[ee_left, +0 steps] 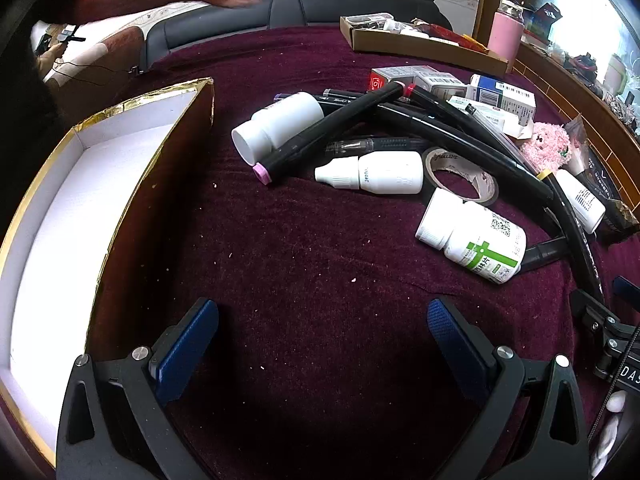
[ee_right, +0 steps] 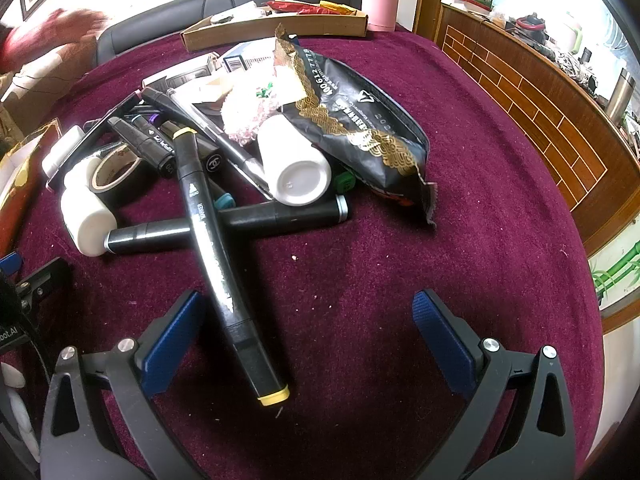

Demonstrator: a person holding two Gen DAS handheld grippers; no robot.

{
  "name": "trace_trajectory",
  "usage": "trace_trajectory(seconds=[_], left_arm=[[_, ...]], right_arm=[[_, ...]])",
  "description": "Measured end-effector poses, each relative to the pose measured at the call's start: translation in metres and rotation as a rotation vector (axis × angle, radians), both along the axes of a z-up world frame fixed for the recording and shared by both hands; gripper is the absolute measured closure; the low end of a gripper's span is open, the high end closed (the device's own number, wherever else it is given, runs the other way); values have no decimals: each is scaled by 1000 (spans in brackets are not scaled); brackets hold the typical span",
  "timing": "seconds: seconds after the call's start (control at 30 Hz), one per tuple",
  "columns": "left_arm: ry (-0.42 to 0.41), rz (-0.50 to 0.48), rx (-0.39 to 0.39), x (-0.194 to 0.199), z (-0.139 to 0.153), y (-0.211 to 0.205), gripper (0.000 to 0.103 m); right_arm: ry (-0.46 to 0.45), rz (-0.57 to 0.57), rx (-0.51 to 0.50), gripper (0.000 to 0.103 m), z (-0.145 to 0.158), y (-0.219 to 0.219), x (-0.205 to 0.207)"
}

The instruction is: Organize objects

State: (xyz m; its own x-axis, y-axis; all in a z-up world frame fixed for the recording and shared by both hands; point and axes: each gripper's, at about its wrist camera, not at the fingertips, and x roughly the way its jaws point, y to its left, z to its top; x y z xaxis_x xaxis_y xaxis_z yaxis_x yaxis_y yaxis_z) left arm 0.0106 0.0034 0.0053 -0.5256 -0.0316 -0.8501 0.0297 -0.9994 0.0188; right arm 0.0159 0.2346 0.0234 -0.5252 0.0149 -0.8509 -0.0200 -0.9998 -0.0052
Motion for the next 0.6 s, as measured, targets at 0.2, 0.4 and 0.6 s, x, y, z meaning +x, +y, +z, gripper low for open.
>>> trace_trajectory(seconds=[0.2, 0.4, 0.6], left_arm=[[1, 3, 0, -1, -1, 0, 1], [-4, -5, -1, -1, -2, 1, 1], [-8, -60, 58, 8, 4, -3, 2]], right_arm=[[0, -1, 0, 0, 0, 0, 1], [-2, -3, 3, 0, -1, -1, 1], [-15, -8, 30, 0, 2, 2, 7]])
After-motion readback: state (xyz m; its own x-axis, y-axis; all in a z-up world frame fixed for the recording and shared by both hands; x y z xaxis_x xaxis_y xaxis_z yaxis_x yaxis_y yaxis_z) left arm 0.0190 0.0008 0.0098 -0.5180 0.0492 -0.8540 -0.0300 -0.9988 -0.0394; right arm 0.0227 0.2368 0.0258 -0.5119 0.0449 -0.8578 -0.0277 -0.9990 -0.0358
